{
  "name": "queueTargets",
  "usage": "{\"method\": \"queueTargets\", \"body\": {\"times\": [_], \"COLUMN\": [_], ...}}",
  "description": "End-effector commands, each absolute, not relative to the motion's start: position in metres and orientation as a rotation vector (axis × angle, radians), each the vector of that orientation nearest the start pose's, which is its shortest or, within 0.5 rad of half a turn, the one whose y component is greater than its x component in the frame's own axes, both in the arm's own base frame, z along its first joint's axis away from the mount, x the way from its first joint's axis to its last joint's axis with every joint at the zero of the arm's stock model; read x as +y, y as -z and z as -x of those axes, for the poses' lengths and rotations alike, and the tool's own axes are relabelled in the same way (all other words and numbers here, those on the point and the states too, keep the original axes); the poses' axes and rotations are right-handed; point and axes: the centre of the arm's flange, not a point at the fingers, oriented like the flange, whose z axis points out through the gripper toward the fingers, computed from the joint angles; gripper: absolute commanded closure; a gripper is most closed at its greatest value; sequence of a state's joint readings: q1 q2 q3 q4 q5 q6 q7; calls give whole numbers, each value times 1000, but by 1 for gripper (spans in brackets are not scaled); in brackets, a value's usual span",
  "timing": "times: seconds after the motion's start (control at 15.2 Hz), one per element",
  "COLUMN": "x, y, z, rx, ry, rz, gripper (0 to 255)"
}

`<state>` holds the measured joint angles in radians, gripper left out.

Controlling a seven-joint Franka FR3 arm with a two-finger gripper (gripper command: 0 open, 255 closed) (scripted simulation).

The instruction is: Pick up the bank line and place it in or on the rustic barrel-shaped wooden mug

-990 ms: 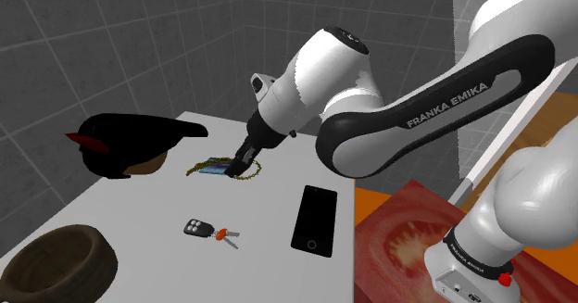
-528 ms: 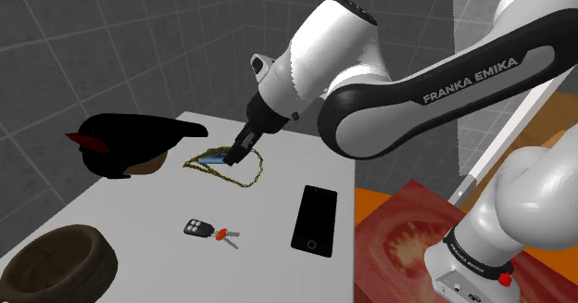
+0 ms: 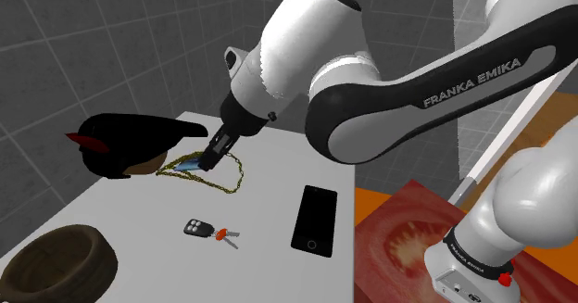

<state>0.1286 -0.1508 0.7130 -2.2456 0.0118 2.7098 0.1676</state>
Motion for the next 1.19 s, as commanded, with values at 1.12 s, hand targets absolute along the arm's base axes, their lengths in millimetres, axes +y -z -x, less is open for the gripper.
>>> {"method": "queueTargets", "body": {"times": [1.12], "x": [671], "y": [-490], "z": [-316], "rx": [-952], "ry": [804], "rz": [2666], "gripper": [255]}}
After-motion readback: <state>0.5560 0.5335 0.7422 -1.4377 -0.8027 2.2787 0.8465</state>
